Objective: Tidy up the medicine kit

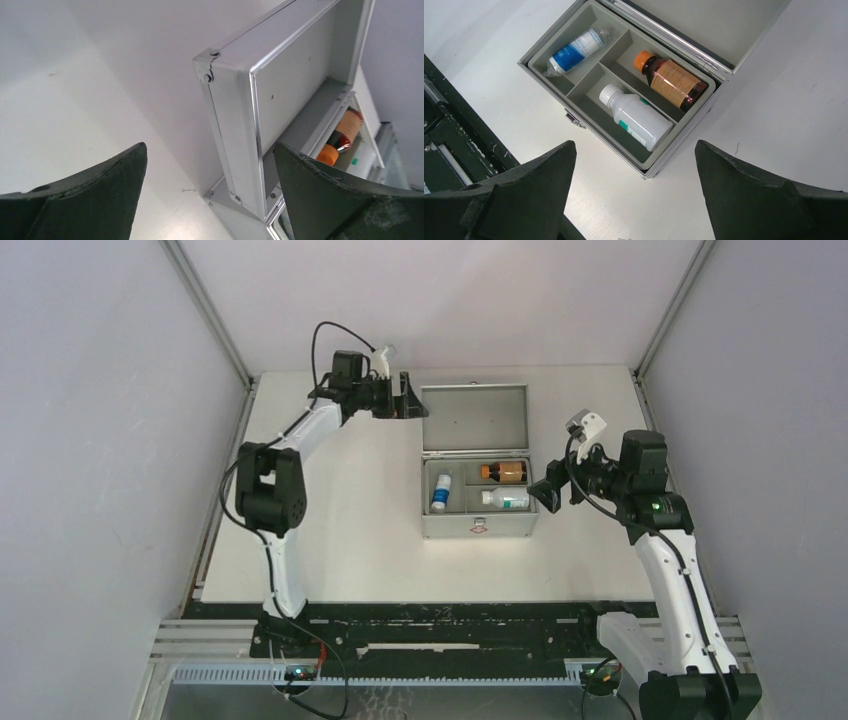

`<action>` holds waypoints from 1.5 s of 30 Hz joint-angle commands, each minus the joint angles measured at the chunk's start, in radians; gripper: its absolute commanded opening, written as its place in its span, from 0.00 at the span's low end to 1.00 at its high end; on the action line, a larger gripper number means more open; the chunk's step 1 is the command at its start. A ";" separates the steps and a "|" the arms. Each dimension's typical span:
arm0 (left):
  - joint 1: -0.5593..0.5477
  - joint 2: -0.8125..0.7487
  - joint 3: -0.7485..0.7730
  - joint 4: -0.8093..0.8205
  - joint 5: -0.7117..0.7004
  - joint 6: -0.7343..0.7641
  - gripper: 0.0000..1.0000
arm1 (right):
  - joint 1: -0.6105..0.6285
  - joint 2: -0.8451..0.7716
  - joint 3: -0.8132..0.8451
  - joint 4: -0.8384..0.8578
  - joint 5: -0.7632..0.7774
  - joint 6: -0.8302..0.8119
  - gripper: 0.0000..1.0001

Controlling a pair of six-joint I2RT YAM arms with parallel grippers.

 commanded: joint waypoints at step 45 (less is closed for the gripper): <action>-0.432 -0.683 -0.403 -0.413 0.032 0.908 1.00 | -0.006 -0.265 0.059 -0.397 0.100 -0.374 0.85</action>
